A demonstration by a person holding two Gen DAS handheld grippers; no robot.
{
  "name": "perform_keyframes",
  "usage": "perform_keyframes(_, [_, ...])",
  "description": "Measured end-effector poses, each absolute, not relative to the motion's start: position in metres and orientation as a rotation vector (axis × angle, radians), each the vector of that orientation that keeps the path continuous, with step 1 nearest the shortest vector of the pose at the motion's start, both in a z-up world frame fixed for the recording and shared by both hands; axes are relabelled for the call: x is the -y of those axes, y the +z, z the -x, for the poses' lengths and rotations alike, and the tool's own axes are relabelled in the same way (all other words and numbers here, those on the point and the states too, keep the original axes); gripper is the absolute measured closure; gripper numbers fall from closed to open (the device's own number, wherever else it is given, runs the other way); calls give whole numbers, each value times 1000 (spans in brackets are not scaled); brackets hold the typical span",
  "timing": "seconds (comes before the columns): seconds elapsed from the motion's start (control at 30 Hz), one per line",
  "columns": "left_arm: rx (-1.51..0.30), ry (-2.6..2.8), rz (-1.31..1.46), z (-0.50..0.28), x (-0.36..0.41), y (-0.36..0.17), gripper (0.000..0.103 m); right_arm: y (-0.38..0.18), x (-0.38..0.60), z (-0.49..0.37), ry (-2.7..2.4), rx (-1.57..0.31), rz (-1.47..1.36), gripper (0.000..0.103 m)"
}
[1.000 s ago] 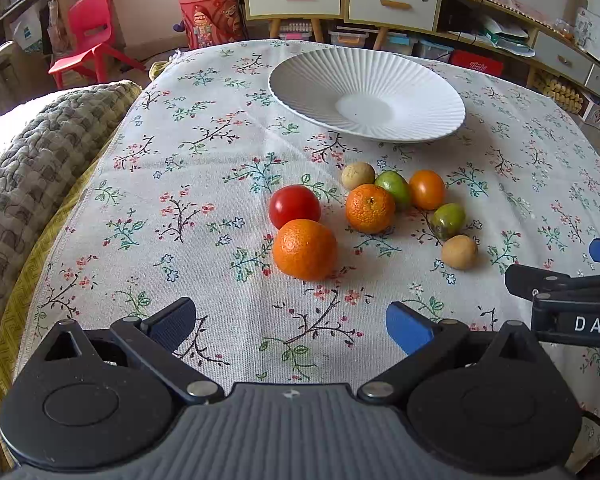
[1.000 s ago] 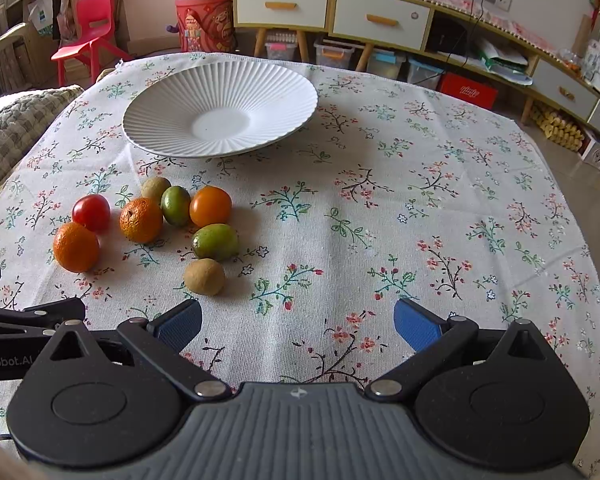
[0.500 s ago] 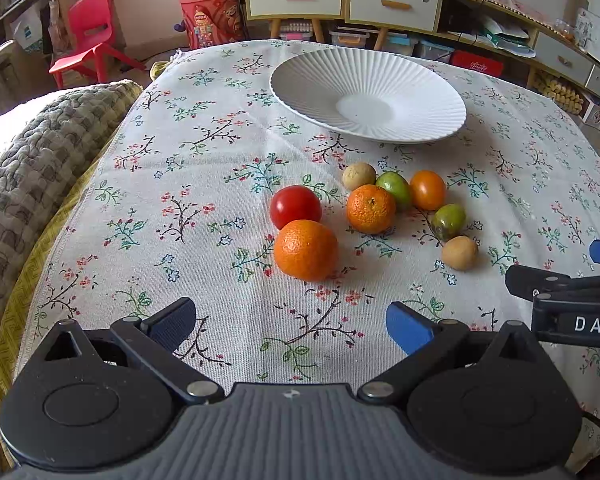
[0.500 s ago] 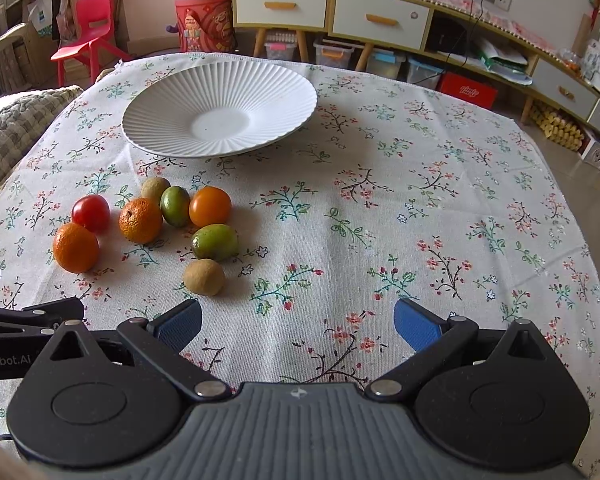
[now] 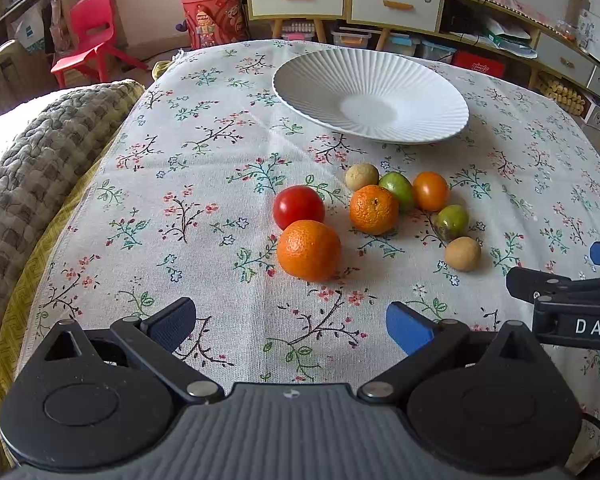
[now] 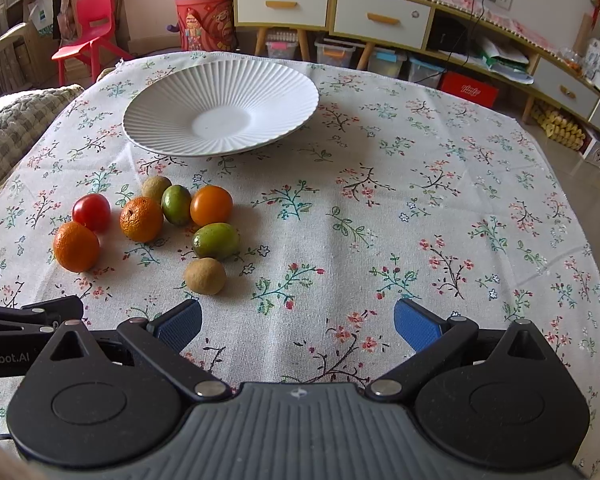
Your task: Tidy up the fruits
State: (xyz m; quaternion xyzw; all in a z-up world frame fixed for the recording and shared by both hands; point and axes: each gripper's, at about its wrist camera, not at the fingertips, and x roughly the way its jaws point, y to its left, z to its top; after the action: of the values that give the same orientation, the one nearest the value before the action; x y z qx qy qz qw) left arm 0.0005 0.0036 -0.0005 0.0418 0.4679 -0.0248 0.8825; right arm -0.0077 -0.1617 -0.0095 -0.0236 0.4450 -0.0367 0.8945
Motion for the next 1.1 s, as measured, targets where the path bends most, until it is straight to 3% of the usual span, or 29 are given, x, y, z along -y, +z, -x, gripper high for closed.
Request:
perform_keyframes(0.67, [-828, -58, -72, -4, -27, -25, 11, -29, 157, 6, 103, -907, 16, 1])
perform_keyframes(1.1, [-802, -110, -76, -7, -28, -42, 11, -38, 153, 5, 152, -865, 83, 12])
